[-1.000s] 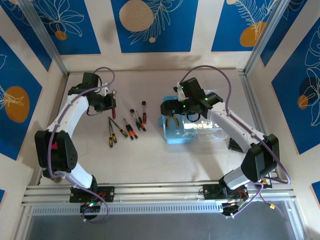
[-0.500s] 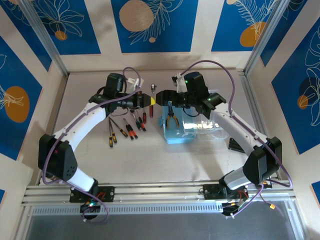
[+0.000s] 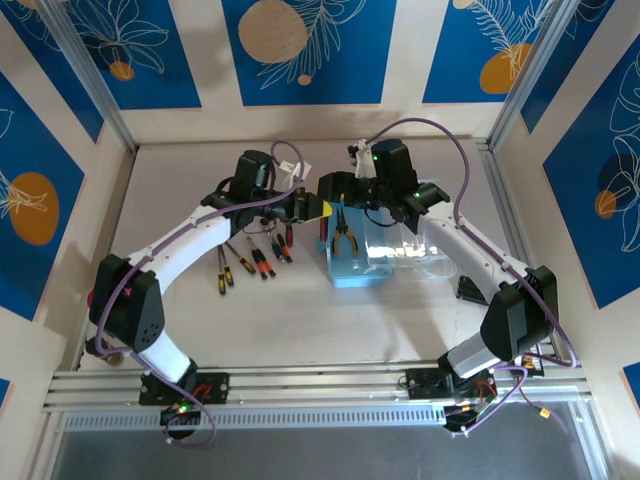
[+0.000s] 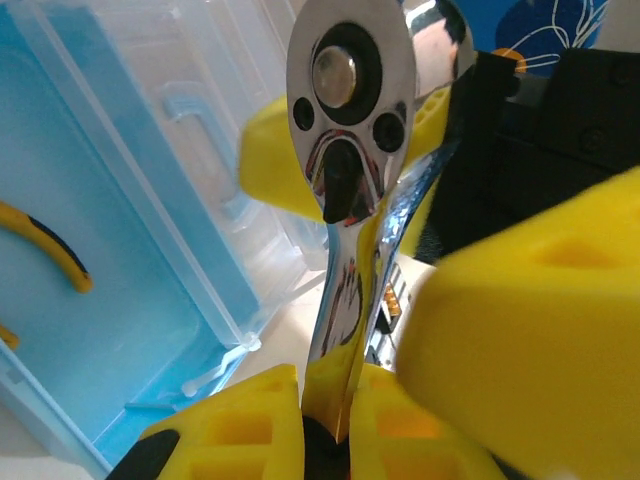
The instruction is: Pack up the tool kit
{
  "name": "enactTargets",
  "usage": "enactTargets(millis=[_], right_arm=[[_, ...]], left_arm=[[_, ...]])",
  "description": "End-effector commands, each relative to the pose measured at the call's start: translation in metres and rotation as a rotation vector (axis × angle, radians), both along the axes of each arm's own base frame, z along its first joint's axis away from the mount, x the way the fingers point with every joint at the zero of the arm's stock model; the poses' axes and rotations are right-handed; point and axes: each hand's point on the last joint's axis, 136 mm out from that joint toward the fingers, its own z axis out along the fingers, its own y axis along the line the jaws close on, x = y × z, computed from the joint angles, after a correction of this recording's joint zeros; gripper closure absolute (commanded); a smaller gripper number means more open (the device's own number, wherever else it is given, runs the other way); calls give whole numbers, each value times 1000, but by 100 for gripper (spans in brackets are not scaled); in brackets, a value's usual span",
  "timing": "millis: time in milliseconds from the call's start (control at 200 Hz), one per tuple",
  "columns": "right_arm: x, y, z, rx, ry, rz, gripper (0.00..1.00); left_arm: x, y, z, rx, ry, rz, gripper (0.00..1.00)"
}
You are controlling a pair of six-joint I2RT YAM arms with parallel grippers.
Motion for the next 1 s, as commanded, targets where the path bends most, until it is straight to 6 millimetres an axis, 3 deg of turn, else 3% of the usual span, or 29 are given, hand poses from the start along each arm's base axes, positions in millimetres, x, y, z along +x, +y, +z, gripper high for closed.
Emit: enactTargets(millis=[0,135,240,390,550,650,760,995], right_arm=[[2,3,-7,24,19,13,49],[2,3,-8,32,24,13,63],[2,1,-8,33,23,9,83],[3,-5,-7,28,19,-9,97],[5,-27,-7,-26,12,-53,100],[7,-52,-7,-102,2,-99,100],[8,-82,-12,-210,2,-141,100],[12,-129,-51,-545,69,-173,100]], left_arm=[[-3,-9,36,-84,-91,-52,100],[-3,-11,41,-103,-96,-58,100],[-3,-12,42,-110,-97,-60,100],[-1,-12,39,-110,-96,-57,100],[6,0,22,-30,-84,-17,48],[21,29,12,84,-80,63,20],[40,77,-2,258,-75,187,0],[55,175,-43,611,-24,399,0]])
